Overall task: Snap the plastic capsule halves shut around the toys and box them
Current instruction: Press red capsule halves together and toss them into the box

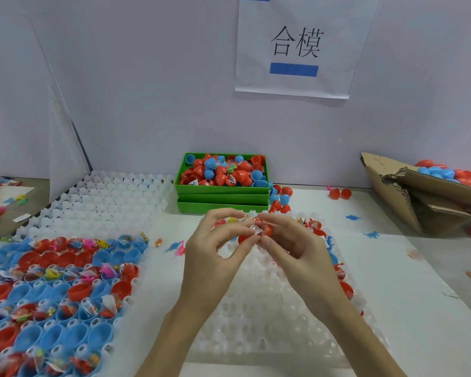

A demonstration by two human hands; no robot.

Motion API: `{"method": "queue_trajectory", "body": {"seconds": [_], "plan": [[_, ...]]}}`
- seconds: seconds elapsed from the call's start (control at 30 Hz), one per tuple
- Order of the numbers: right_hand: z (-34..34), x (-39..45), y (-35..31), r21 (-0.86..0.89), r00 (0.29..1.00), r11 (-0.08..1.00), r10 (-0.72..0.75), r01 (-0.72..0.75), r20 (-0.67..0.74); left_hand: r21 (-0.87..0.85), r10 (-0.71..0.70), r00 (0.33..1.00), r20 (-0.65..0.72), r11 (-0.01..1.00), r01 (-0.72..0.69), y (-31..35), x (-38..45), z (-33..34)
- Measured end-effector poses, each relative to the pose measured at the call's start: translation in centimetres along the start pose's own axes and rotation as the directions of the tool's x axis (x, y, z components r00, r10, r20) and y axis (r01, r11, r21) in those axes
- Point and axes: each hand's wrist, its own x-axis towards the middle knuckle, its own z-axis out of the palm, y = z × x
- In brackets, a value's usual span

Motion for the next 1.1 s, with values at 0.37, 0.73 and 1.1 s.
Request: {"method": "queue_trajectory", "body": {"seconds": [0.37, 0.73, 1.1], "plan": [[-0.1, 0.1, 0.2, 0.032, 1.000, 0.999, 0.007, -0.006, -0.024, 0.058, 0.047, 0.988, 0.146, 0.997, -0.056, -0.3, -0.2, 0.5], [0.4, -0.1, 0.7, -0.155, 0.980, 0.974, -0.182, 0.168, -0.078, -0.019, -0.017, 0.994, 0.109, 1.000, 0.019, -0.1, -0.2, 0.4], [1.6, -0.6, 0.7, -0.109, 0.969, 0.970, -0.229, 0.219, -0.089, 0.029, 0.037, 0.999, 0.003, 0.999, -0.037, 0.0, -0.4, 0.5]]}}
